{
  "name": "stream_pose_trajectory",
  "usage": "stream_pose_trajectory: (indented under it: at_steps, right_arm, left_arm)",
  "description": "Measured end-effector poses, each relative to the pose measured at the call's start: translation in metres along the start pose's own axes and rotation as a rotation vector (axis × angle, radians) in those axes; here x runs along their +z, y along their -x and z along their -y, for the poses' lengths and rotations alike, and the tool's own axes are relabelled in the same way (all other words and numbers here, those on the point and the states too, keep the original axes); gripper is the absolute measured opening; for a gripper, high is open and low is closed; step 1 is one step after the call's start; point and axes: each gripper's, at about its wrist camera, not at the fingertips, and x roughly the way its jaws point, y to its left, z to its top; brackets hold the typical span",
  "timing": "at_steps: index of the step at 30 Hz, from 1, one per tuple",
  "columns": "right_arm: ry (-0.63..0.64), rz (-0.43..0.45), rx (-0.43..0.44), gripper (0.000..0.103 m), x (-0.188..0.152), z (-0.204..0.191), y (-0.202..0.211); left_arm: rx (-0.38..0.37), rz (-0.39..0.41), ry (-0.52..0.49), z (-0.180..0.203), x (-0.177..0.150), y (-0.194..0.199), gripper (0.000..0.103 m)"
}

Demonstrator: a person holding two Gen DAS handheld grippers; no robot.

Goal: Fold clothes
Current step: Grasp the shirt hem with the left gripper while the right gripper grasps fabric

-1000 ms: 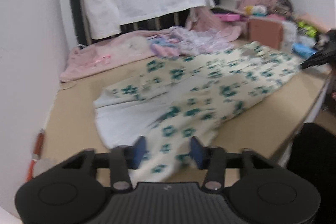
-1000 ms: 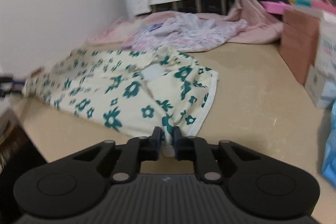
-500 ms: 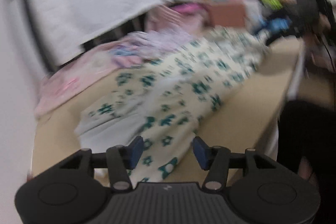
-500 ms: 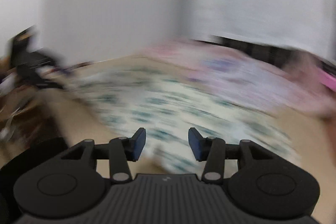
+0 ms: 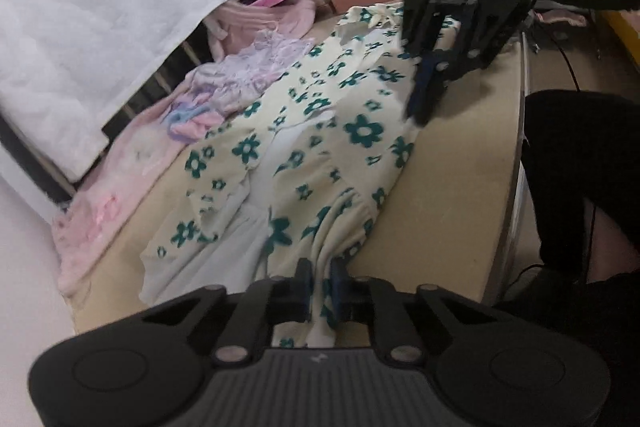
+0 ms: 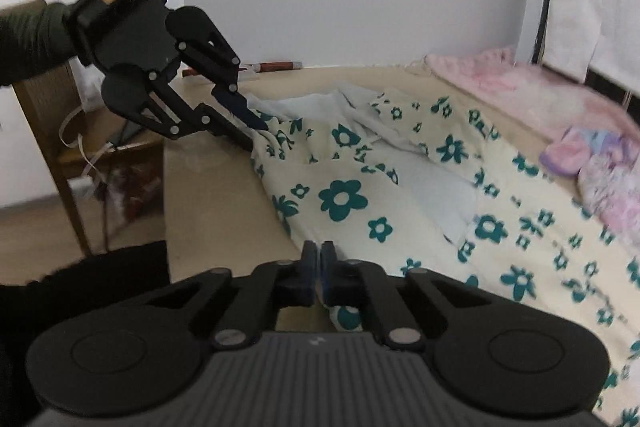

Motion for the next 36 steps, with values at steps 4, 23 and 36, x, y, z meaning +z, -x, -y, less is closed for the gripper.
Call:
stream_pose_trajectory:
  at_steps: [4,23,36]
  right_arm:
    - [-0.022,0.004,0.037,0.0,-0.01,0.004,0.011]
    - [-0.125,0.16,-0.389,0.046,0.007,0.061,0.101]
    - [-0.32,-0.113,-0.578,0.046,-0.042,0.228,0.138]
  left_arm:
    - [0.041,-0.034,0.017,-0.006,-0.015,0.011,0.008]
    - [0.165,0.1,0.563,-0.099,0.026,0.026,0.053]
    - [-0.046,-0.11,0.479,-0.165,0.083,-0.129,0.053]
